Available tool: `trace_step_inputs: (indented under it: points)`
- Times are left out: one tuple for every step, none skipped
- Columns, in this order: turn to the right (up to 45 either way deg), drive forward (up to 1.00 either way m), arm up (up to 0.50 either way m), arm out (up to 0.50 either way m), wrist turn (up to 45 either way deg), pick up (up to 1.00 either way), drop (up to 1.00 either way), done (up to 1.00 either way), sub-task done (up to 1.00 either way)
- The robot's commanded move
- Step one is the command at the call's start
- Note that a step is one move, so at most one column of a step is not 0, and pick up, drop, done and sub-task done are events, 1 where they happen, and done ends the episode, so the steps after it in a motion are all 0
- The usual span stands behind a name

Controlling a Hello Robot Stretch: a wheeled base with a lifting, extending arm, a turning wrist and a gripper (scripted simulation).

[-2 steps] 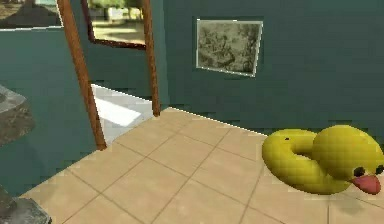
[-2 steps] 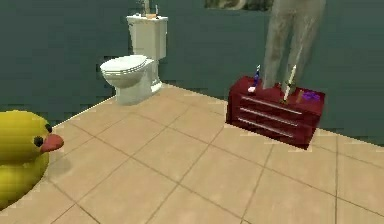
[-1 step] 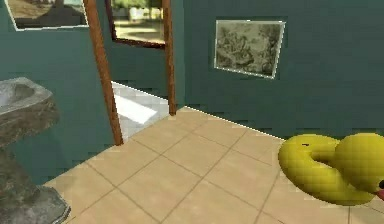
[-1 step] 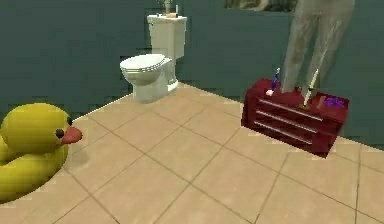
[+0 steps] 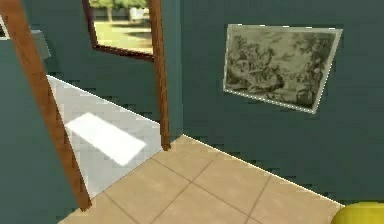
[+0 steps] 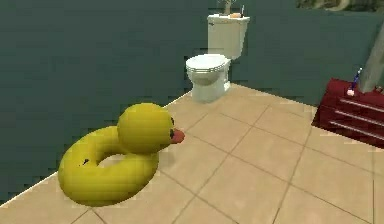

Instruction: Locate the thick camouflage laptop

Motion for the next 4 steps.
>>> trace_step_inputs:
  points:
    - [6.0, 0.0, 0.0, 0.0, 0.0, 0.0, 0.0, 0.0, 0.0]
    - [0.0, 0.3, 0.0, 0.0, 0.0, 0.0, 0.0, 0.0, 0.0]
    - [-33.0, 0.0, 0.0, 0.0, 0.0, 0.0, 0.0, 0.0, 0.0]
    - [0.0, 1.0, 0.0, 0.0, 0.0, 0.0, 0.0, 0.0, 0.0]
